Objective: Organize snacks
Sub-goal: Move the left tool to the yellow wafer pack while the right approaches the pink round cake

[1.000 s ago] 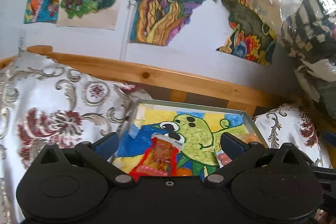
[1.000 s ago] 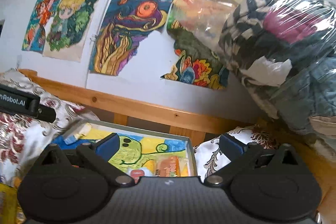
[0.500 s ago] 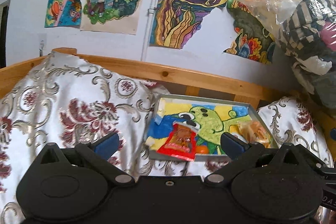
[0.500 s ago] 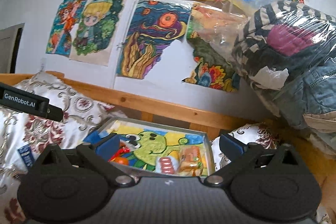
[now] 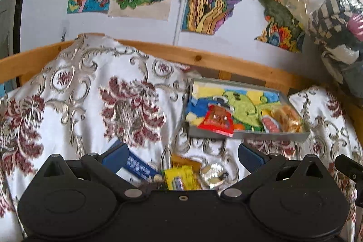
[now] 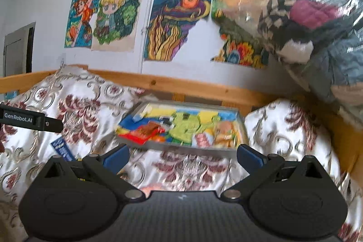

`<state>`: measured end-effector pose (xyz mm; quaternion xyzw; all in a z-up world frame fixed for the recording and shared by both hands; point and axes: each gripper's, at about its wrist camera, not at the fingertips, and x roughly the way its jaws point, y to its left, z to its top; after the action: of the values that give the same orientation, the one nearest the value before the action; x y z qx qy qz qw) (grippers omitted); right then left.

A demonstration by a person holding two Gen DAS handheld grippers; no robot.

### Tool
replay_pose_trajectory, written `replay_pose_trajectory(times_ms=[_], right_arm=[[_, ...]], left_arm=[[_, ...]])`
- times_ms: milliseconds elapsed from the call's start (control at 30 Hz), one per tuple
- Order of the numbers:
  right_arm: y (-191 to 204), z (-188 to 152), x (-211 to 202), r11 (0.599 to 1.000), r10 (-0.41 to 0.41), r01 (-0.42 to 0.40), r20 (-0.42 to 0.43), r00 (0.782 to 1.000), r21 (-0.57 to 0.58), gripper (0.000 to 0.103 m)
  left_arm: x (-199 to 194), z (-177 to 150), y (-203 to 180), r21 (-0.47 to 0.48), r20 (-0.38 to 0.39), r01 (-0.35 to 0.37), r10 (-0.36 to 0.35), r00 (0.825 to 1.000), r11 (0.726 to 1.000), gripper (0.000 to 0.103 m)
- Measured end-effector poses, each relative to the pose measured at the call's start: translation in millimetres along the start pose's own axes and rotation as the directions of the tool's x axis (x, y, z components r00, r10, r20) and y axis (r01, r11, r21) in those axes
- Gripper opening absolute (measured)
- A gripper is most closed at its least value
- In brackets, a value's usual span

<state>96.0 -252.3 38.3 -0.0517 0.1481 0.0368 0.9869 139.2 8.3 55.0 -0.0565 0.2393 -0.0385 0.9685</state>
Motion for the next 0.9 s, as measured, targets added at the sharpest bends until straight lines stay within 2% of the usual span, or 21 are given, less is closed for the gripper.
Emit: replay_pose_trajectory(times_ms=[400, 700, 900], right_arm=[[14, -21, 10, 0.999, 0.020, -0.029, -0.192, 0.981, -0.044, 0.103], [26, -32, 25, 0.992, 0.063, -0.095, -0.319, 0.946, -0.087, 0.103], [31, -36, 39, 0.984, 0.103, -0.153, -0.409, 0.907, -0.091, 0.103]], left_arm=[[15, -36, -2, 0.078, -0.122, 0.022, -0.013, 0.992, 0.997, 0.102], [32, -45, 7, 0.020, -0.234, 0.043, -0.037, 0.972, 0.999, 0.102], [43, -48, 7, 0.012, -0.304, 0.033, -0.028, 0.952, 0.999, 0.102]])
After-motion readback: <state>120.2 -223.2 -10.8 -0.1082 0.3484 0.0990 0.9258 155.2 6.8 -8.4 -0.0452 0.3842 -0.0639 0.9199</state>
